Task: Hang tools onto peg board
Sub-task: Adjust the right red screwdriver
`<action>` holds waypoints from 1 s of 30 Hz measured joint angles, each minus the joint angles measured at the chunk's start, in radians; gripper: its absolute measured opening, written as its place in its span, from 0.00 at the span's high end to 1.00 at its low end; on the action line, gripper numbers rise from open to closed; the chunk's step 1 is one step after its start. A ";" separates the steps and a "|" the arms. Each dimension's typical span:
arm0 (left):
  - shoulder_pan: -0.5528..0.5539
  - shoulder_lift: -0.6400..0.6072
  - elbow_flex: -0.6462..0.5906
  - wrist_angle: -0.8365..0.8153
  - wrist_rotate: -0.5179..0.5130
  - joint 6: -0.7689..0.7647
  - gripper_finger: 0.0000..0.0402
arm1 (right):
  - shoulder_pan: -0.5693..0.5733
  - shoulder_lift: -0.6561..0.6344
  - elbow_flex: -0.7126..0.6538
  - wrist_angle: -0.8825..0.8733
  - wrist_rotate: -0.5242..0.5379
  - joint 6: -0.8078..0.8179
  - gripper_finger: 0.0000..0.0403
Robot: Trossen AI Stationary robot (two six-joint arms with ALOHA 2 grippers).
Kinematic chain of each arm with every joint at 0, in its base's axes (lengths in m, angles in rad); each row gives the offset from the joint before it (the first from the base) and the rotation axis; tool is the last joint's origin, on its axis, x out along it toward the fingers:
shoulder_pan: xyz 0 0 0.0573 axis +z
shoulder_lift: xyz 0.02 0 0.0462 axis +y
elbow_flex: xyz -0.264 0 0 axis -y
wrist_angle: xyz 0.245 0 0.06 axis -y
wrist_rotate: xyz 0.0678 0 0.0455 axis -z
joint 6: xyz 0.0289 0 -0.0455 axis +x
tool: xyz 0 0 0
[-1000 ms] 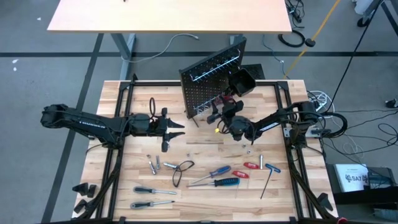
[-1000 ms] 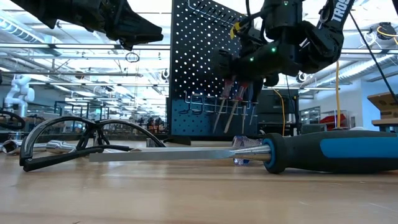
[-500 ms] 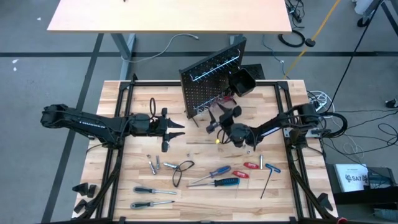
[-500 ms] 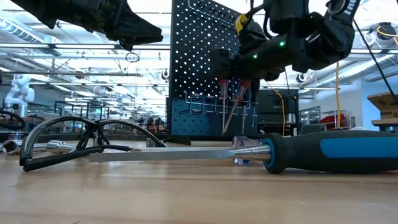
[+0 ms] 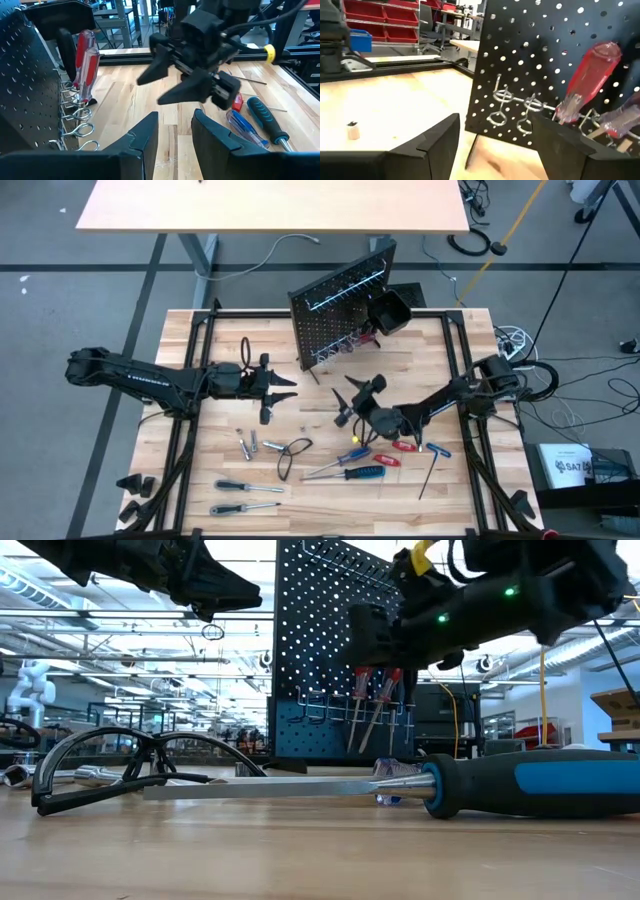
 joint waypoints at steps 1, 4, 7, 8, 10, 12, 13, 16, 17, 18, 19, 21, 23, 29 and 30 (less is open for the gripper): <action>0.000 0.000 0.000 0.000 0.000 0.000 0.70 | 0.014 0.000 0.000 -0.009 0.005 0.008 0.42; 0.000 0.000 0.000 0.000 0.000 0.000 0.70 | 0.056 -0.013 0.000 -0.086 0.007 0.047 0.42; 0.000 0.000 0.000 0.000 0.000 -0.001 0.70 | 0.075 -0.077 0.000 -0.243 0.047 0.168 0.42; 0.000 0.000 0.000 0.000 0.000 -0.001 0.70 | 0.074 -0.112 0.000 -0.323 0.064 0.214 0.43; 0.000 0.000 0.000 0.000 0.000 -0.002 0.70 | 0.061 -0.194 0.000 -0.487 0.079 0.299 0.47; 0.000 0.000 0.000 0.000 0.000 -0.002 0.70 | 0.041 -0.280 0.000 -0.645 0.083 0.382 0.54; 0.000 0.000 0.000 0.002 0.000 -0.002 0.70 | 0.029 -0.320 0.000 -0.705 0.083 0.415 0.59; 0.000 0.000 0.000 0.004 0.000 -0.002 0.70 | -0.013 -0.406 0.000 -0.838 0.046 0.454 0.83; 0.000 0.000 0.000 0.008 0.000 -0.002 0.70 | -0.026 -0.420 -0.004 -0.858 0.040 0.456 0.91; 0.000 0.000 0.000 0.015 0.000 -0.002 0.70 | -0.037 -0.424 -0.015 -0.862 0.041 0.458 0.95; 0.000 0.000 0.000 0.019 0.000 -0.002 0.70 | -0.051 -0.427 -0.031 -0.865 0.044 0.473 0.97; 0.000 0.000 0.000 0.019 0.000 -0.003 0.70 | -0.086 -0.428 -0.068 -0.867 0.038 0.521 0.98; 0.000 0.000 0.000 0.019 0.000 -0.003 0.70 | -0.107 -0.427 -0.107 -0.839 0.072 0.561 1.00; 0.000 0.000 0.000 0.018 0.000 -0.002 0.70 | -0.134 -0.421 -0.236 -0.335 0.099 0.282 1.00; 0.000 0.000 0.000 0.018 0.000 -0.002 0.70 | -0.144 -0.421 -0.260 -0.240 0.062 0.210 1.00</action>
